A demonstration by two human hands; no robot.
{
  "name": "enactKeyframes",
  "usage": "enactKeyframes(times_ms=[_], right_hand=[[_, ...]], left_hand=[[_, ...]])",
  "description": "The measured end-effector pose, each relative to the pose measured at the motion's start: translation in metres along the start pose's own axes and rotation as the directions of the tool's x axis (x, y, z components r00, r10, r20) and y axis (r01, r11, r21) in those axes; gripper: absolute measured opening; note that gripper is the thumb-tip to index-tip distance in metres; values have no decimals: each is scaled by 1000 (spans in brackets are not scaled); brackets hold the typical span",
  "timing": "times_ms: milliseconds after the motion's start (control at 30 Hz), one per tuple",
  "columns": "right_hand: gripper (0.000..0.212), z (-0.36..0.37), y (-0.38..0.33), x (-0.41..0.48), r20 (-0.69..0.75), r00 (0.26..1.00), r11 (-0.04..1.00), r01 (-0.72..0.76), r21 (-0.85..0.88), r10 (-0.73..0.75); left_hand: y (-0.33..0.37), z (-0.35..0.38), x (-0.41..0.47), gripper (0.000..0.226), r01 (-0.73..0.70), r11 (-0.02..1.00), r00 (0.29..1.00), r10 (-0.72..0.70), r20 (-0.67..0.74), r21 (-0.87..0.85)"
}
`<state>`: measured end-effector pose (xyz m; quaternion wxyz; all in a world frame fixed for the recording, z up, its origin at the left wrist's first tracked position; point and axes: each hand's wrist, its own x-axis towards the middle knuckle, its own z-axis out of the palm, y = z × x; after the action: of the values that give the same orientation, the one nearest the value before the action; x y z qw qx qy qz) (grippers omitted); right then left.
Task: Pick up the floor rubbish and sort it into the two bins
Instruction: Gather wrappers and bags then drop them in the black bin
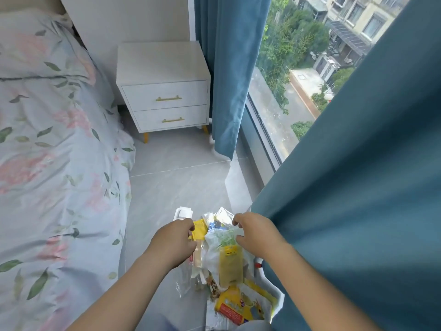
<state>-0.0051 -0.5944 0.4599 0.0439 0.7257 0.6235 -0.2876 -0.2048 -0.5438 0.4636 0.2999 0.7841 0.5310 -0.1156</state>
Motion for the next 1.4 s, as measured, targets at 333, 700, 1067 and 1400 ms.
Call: enactKeyframes(times_ms=[333,700,1067,1400], right_hand=[[36,186,93,161,-39,999,999,-22,37,23],[33,301,130,265,-165,985,998,54,-10,-55],[34,359,118,279,-179,967,971,146,-187,-180],[39,366,111,262,-139,979,964,117,-237,-152]], left_hand=[[-95,189,189,29,15,998,999,-12,-42,60],[-163,283,317,33,-63,989,990,79,-120,136],[-216,341,335,31,-67,982,996,77,-49,178],[-250,343,323,34,63,997,993,-59,-99,36]])
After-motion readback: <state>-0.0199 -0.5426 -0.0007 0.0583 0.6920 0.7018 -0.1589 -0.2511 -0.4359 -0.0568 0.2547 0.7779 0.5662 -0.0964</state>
